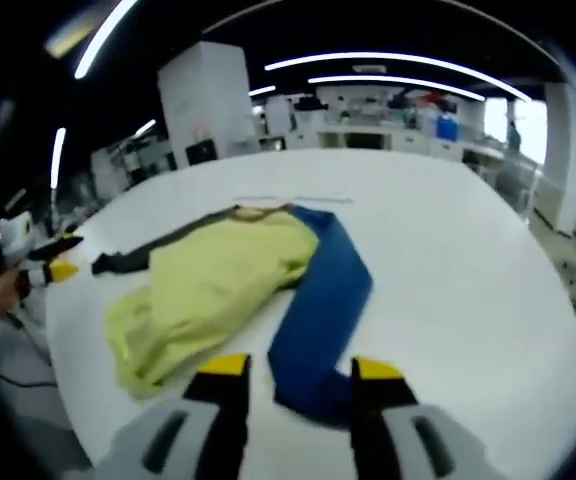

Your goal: Fold the garment on the visible template until the final outline fits inside the template.

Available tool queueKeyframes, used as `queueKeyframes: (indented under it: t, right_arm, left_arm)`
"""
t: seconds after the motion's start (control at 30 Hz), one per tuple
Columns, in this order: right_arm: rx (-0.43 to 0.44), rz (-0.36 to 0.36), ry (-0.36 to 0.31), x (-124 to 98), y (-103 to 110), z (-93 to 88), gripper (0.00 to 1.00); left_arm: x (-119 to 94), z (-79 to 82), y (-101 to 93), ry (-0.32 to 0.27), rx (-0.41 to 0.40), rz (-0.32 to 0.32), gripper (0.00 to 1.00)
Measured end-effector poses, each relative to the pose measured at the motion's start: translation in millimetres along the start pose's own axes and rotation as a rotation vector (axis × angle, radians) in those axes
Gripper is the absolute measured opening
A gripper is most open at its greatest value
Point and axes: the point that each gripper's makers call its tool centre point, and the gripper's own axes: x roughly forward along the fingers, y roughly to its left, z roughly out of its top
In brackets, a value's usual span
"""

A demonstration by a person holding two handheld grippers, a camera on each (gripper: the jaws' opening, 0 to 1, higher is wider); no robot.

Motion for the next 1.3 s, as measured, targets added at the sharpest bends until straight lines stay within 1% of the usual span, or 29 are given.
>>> queueKeyframes:
  t: [0.07, 0.2, 0.23, 0.3, 0.37, 0.4, 0.43, 0.53, 0.6, 0.67, 0.77, 0.8, 0.9, 0.93, 0.97, 1.07, 1.2, 1.3]
  right_arm:
    - [0.009, -0.021, 0.0, -3.2, -6.2, -0.6, 0.33]
    - [0.003, -0.072, 0.008, -3.5, -25.7, -1.1, 0.29]
    - [-0.007, -0.08, 0.021, -0.8, -32.7, -3.0, 0.28]
    - [-0.013, -0.086, 0.044, 1.4, -38.1, -7.1, 0.25]
    - [-0.007, -0.085, 0.062, 1.0, -38.4, -11.0, 0.23]
    - [-0.007, -0.085, 0.073, 4.1, -44.5, -12.8, 0.22]
    - [-0.005, -0.09, 0.081, 4.3, -46.1, -14.2, 0.21]
    - [0.002, -0.086, 0.123, 3.8, -44.4, -23.2, 0.21]
    - [0.043, -0.069, 0.156, 5.3, -41.6, -29.5, 0.2]
    - [0.091, -0.065, 0.193, 3.0, -36.0, -37.2, 0.17]
    - [0.085, -0.074, 0.206, 2.6, -36.6, -41.7, 0.14]
    - [0.087, -0.075, 0.212, 2.2, -36.4, -43.5, 0.13]
    - [0.111, -0.078, 0.238, 0.8, -35.9, -49.0, 0.04]
    - [0.113, -0.077, 0.234, 1.0, -35.9, -48.6, 0.0]
    - [0.128, -0.072, 0.231, 0.6, -34.3, -48.3, 0.0]
    - [0.131, -0.072, 0.23, -2.1, -34.3, -45.7, 0.0]
    - [0.141, -0.087, 0.191, -10.0, -39.8, -34.3, 0.0]
    - [0.138, -0.119, 0.156, -16.5, -49.8, -24.6, 0.0]
  left_arm:
    - [-0.1, 0.2, -0.6, 0.001, 0.003, -0.002, 0.86]
    - [-1.9, -0.4, -0.7, 0.002, -0.001, -0.001, 0.86]
    - [-2.1, -0.8, -0.3, 0.003, -0.002, -0.001, 0.85]
    - [-2.2, -2.6, 0.0, 0.011, 0.002, -0.001, 0.85]
    - [-2.9, -3.3, -0.2, 0.017, 0.016, -0.001, 0.85]
    - [-3.6, -2.9, -0.7, 0.018, 0.028, -0.001, 0.85]
    - [-4.2, -2.6, -2.1, 0.019, 0.036, -0.001, 0.84]
    - [-5.1, -0.6, -3.2, 0.016, 0.04, -0.007, 0.83]
    - [-5.4, 0.8, -1.5, 0.012, 0.036, 0.003, 0.81]
    - [-5.6, 2.4, -0.8, 0.009, 0.033, 0.007, 0.8]
    - [-5.9, 3.1, 0.1, 0.01, 0.037, 0.009, 0.79]
    - [-6.2, 3.0, 0.3, 0.012, 0.041, 0.01, 0.79]
    - [-6.7, 3.1, 1.8, 0.012, 0.038, 0.015, 0.78]
    - [-6.8, 2.9, 2.8, 0.013, 0.035, 0.018, 0.77]
    - [-7.4, 2.3, 4.7, 0.017, 0.031, 0.025, 0.77]
    - [-8.2, 2.5, 6.3, 0.021, 0.026, 0.033, 0.75]
    - [-8.5, 2.7, 8.8, 0.018, 0.023, 0.037, 0.74]
    - [-8.1, 2.4, 8.2, 0.02, 0.025, 0.036, 0.74]
